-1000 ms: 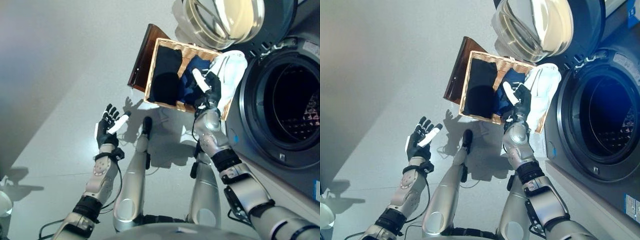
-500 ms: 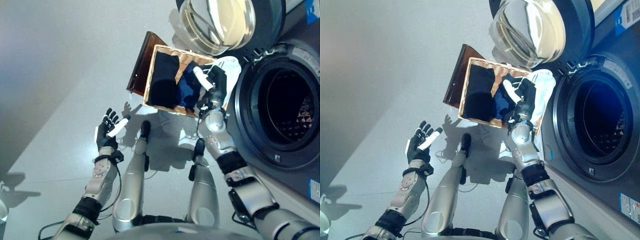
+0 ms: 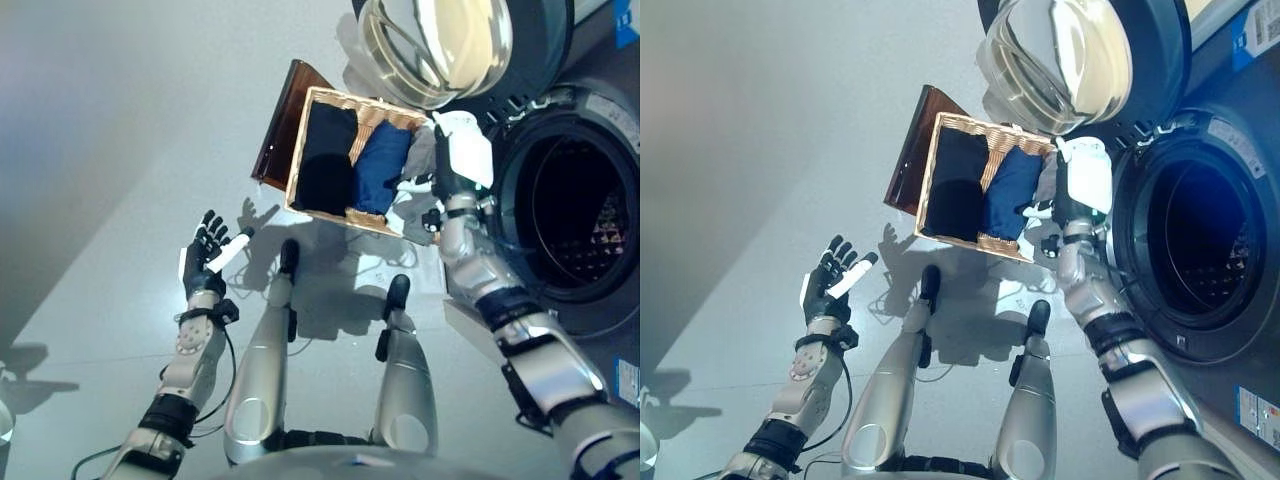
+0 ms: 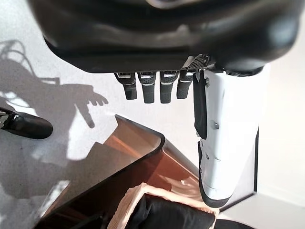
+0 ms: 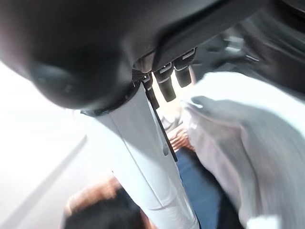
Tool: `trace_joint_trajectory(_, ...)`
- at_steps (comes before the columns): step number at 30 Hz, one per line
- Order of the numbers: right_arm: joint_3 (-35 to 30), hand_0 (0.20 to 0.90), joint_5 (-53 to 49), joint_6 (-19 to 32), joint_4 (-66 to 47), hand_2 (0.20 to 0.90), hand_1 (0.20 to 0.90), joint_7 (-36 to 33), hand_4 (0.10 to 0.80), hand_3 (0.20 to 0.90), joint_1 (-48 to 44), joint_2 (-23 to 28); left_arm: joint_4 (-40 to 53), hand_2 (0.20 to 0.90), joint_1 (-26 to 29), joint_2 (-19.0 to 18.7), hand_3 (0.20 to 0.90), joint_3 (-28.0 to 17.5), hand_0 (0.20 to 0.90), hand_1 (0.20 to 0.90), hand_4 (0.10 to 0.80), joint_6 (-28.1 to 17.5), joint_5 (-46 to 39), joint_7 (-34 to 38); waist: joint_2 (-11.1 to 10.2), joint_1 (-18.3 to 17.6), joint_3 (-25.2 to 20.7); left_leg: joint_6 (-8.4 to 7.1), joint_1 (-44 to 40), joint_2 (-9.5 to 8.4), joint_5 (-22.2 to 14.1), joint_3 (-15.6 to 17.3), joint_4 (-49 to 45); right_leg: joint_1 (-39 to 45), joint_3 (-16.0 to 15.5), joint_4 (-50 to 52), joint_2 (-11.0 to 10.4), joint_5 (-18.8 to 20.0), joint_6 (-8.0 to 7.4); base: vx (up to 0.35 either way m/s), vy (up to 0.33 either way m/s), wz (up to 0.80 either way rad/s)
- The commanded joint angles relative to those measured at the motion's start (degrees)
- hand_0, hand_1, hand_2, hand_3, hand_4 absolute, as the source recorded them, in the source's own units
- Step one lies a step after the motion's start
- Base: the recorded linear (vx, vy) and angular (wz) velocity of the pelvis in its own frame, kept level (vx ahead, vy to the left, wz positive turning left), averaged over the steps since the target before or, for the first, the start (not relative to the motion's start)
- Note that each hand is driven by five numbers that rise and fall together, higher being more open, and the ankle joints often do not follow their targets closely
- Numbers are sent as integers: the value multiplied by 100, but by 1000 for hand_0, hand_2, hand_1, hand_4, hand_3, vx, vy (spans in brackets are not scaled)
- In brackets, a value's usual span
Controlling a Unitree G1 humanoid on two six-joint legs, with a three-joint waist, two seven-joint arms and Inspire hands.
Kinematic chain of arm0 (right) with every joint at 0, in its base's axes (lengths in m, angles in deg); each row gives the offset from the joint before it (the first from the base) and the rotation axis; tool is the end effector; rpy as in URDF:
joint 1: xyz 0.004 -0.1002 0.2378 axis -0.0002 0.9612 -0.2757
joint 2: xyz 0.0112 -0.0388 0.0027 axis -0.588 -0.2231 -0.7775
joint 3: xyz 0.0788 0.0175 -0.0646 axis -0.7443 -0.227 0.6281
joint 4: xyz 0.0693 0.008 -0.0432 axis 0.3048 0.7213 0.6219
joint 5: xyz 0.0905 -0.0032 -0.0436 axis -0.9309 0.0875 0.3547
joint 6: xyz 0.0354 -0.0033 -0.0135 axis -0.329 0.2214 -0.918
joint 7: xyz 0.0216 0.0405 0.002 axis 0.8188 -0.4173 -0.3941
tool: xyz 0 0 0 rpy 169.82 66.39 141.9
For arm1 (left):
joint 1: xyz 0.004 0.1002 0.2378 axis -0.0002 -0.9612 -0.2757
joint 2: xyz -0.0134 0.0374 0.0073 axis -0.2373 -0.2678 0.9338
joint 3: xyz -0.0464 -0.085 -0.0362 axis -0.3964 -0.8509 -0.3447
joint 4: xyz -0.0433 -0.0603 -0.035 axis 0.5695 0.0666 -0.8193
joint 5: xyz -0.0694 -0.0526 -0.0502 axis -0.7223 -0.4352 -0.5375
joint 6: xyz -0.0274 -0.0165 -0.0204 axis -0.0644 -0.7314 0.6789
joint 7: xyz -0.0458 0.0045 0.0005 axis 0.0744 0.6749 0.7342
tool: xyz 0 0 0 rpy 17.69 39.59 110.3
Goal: Pick up the clothes and place them into the washing machine
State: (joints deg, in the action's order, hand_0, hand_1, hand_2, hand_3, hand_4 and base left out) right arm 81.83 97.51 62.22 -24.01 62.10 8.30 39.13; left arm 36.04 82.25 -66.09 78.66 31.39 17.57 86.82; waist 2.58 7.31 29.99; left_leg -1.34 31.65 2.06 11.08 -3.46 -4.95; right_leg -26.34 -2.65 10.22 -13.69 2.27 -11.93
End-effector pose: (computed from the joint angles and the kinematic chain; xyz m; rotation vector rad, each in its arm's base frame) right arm 0.3335 -0.2064 0.1298 -1.4416 -0.2995 -0.3186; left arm 0.2140 0.1812 0.0091 -0.2332 0.0744 0.2371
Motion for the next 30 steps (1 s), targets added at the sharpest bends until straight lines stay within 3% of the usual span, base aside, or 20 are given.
trace_joint_trajectory(1, 707, 900, 1469, -35, -34, 900, 900, 59, 800, 900, -1063, 616, 358, 900, -63, -346, 900, -59, 900, 900, 800, -430, 293, -98, -128, 224, -231, -298, 92, 30, -858, 167, -615, -48, 151, -73, 13, 62, 324, 0, 0, 0)
trace_joint_trajectory(2, 1171, 900, 1959, -82, 194, 900, 900, 148, 800, 900, -1381, 737, 361, 900, -44, -384, 900, -21, 900, 900, 800, -458, 304, -132, -146, 277, -196, -318, 95, 29, -862, 135, -622, -32, 122, -56, 13, 43, 319, 0, 0, 0)
trace_joint_trajectory(12, 2539, 900, 2934, -34, 947, 900, 900, 605, 800, 900, -2439, 581, 370, 900, 64, -429, 900, 176, 900, 900, 800, -472, 337, -153, -145, 471, -85, -359, 191, -25, -677, -28, -478, -41, -52, -58, -41, 59, 316, -4, 3, 10)
trace_joint_trajectory(18, 2830, 900, 2984, 68, 1386, 900, 900, 809, 800, 900, -2599, 140, 449, 900, 146, -365, 900, 223, 900, 900, 800, -519, 254, -105, -125, 576, -20, -370, 286, -63, -593, -135, -423, -53, -154, -78, -71, 56, 322, -9, 6, 13)
trace_joint_trajectory(30, 2805, 900, 2443, 318, 1658, 900, 900, 1003, 800, 900, -2286, 96, 570, 900, 118, -277, 900, 190, 900, 900, 800, -524, 196, -139, -135, 580, -20, -369, 407, -89, -508, -194, -352, -152, -245, -115, -108, 87, 335, -8, 19, 5)
